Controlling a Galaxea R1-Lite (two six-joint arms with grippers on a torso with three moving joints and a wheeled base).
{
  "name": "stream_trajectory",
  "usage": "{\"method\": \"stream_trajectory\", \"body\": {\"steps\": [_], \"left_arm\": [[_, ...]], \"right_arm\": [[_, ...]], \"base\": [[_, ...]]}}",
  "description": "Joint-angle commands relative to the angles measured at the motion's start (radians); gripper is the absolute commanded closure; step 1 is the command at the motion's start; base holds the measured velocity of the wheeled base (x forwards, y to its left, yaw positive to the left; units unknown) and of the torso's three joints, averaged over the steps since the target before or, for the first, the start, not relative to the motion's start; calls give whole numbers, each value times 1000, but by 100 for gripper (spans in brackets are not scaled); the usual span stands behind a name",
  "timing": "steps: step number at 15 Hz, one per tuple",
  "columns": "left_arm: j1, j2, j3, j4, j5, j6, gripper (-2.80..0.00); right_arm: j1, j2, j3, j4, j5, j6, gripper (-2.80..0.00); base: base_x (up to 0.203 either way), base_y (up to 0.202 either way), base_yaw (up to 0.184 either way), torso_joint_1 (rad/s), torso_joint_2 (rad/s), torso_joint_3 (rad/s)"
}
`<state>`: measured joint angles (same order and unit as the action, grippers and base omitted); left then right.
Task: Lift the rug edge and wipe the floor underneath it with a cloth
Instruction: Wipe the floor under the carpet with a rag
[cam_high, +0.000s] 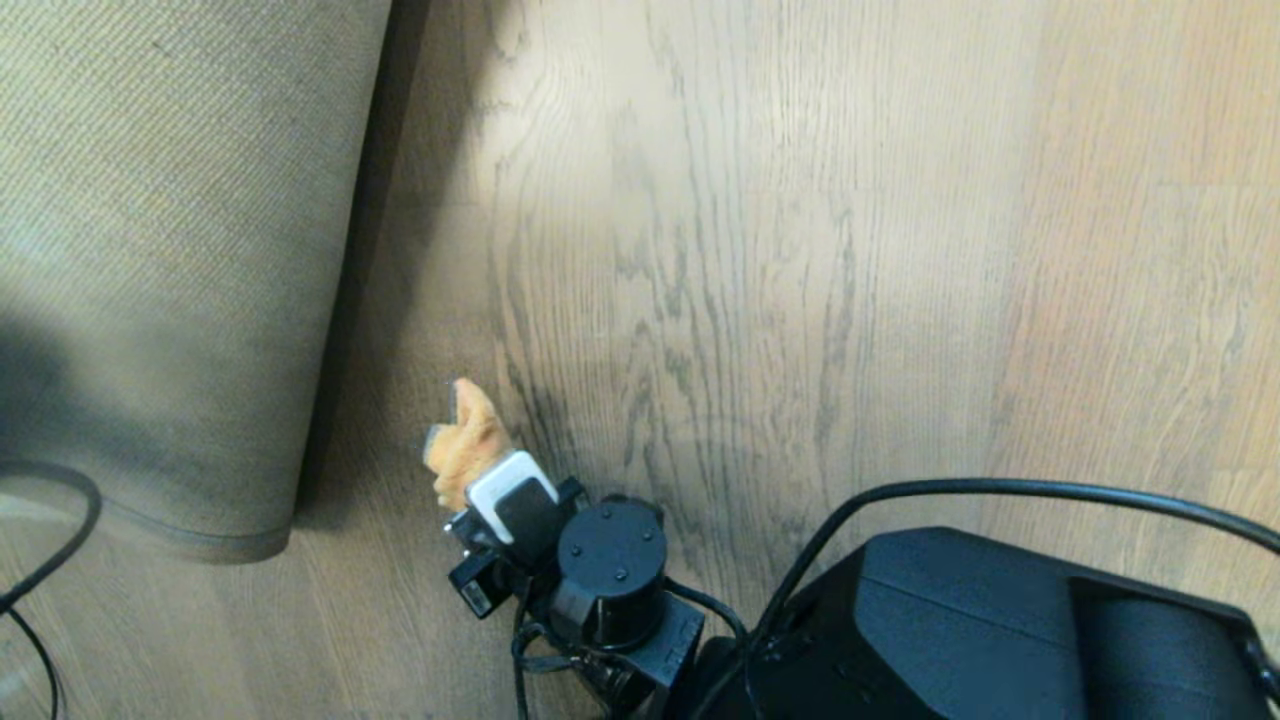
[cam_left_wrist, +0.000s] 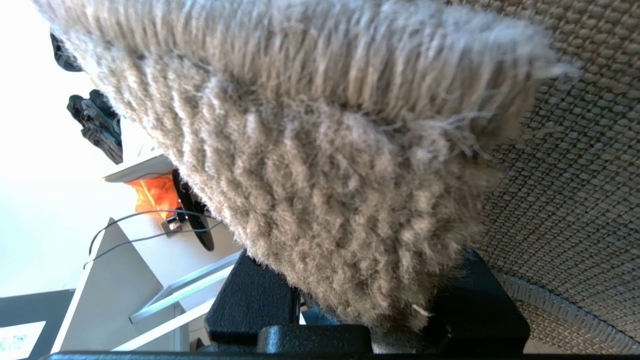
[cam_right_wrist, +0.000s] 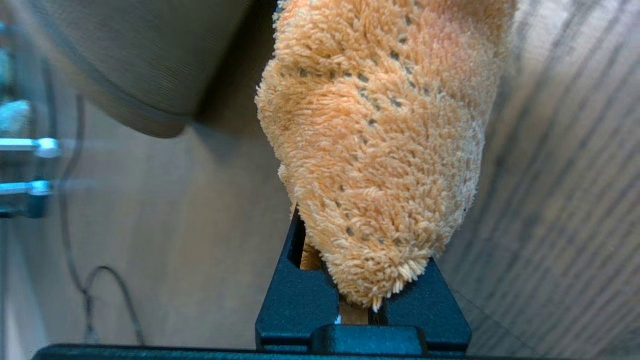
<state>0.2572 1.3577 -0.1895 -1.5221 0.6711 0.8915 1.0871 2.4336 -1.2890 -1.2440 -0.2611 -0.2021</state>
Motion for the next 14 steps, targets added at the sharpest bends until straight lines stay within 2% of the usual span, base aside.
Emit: {"method": "stream_trajectory", "body": {"steps": [1,8,14], "left_arm": [[2,0,13,-47,5,3,0],[2,3,35,-47,5,3,0],[5,8,50,-47,5,3,0]], "right_arm": [[-27,37,-14,-11,-1,-9,0],[-110,99,-120,-10,0,-11,0],[-139,146,-247,12,3,-11,0]], "base": [[0,0,0,0,0,0],[0,0,0,0,0,0],[0,0,0,0,0,0]]}}
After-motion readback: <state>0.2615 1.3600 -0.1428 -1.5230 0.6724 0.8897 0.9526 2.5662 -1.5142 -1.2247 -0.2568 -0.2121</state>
